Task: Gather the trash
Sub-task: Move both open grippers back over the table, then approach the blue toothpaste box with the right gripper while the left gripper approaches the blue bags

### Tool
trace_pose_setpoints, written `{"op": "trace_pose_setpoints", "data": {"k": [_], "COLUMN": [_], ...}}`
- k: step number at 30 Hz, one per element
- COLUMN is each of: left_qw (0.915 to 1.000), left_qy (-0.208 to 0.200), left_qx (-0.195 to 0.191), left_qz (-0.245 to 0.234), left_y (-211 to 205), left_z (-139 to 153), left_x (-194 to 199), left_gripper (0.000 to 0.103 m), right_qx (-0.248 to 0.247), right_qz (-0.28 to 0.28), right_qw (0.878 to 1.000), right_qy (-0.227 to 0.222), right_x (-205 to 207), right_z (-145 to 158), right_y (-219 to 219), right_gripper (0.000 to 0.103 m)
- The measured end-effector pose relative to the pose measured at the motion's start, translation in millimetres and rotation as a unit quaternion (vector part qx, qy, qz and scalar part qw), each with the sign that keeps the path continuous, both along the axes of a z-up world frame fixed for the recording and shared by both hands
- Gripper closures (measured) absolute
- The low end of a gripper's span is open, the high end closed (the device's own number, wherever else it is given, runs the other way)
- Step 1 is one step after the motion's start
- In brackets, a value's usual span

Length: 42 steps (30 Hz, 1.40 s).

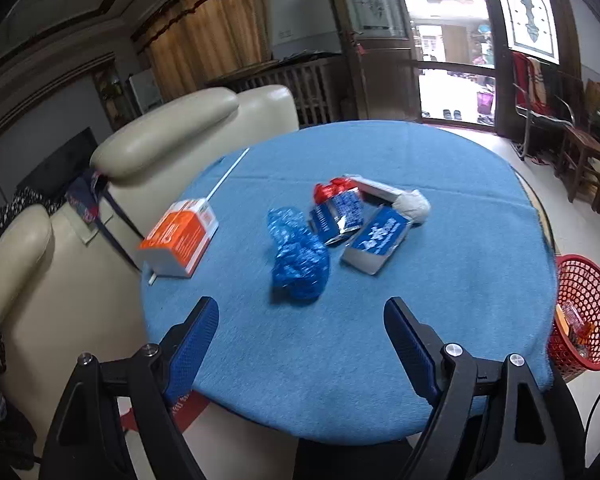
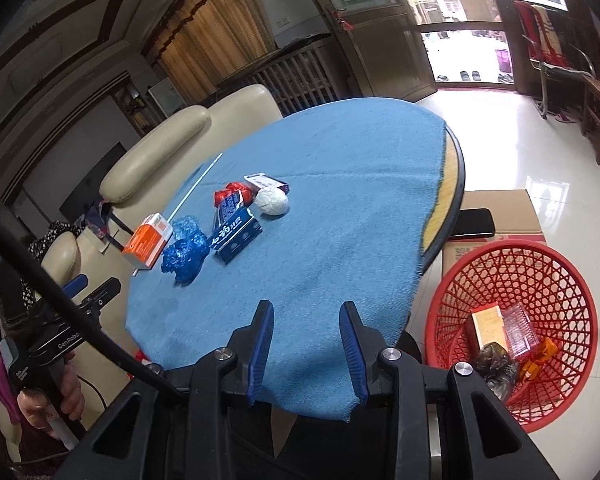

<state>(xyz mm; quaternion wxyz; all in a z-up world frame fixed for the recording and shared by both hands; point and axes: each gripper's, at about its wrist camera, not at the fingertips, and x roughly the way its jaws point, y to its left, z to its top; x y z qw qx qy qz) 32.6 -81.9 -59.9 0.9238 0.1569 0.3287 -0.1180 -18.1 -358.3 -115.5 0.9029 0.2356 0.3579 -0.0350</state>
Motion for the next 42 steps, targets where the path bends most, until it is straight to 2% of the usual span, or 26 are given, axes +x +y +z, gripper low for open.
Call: {"op": "trace_pose_setpoints", "data": {"k": [7, 8, 9, 10, 11, 22, 27, 35, 42], "left_qw": [0.9979, 0.9973, 0.9967, 0.996, 0.9954, 0.9911, 0.9891, 0.9892, 0.988], "left_qy": [0.034, 0.038, 0.043, 0.047, 0.051, 0.081, 0.099, 0.095, 0.104], "left_qx": [-0.01, -0.012, -0.013, -0.016, -0.018, -0.029, -0.026, -0.019, -0.012], "left_qz": [0.054, 0.061, 0.067, 0.074, 0.08, 0.101, 0.106, 0.111, 0.114], "left_y": [47, 53, 59, 67, 72, 101, 106, 108, 109], "left_z": [-21, -24, -26, -29, -30, -51, -63, -65, -73], "left_x": [23, 26, 28, 31, 33, 52, 56, 61, 68], "left_gripper": [0.018, 0.018, 0.018, 0.018, 0.018, 0.018, 0.018, 0.018, 0.018], "right_qx": [0.017, 0.019, 0.021, 0.021, 0.019, 0.018, 0.016, 0.03, 0.031], "right_qz": [0.032, 0.034, 0.036, 0.038, 0.041, 0.082, 0.093, 0.092, 0.106], "right_qw": [0.999, 0.999, 0.999, 0.999, 0.999, 0.996, 0.995, 0.994, 0.992], "right_qy": [0.011, 0.013, 0.014, 0.012, 0.009, 0.029, 0.042, 0.054, 0.065], "right_x": [37, 42, 48, 53, 58, 116, 124, 136, 175], "right_z": [3, 3, 3, 3, 4, -2, -14, -21, -20], "right_y": [17, 19, 22, 25, 29, 70, 82, 82, 93], "right_gripper": [0.065, 0.062, 0.047, 0.041, 0.04, 0.04, 0.04, 0.04, 0.04]}}
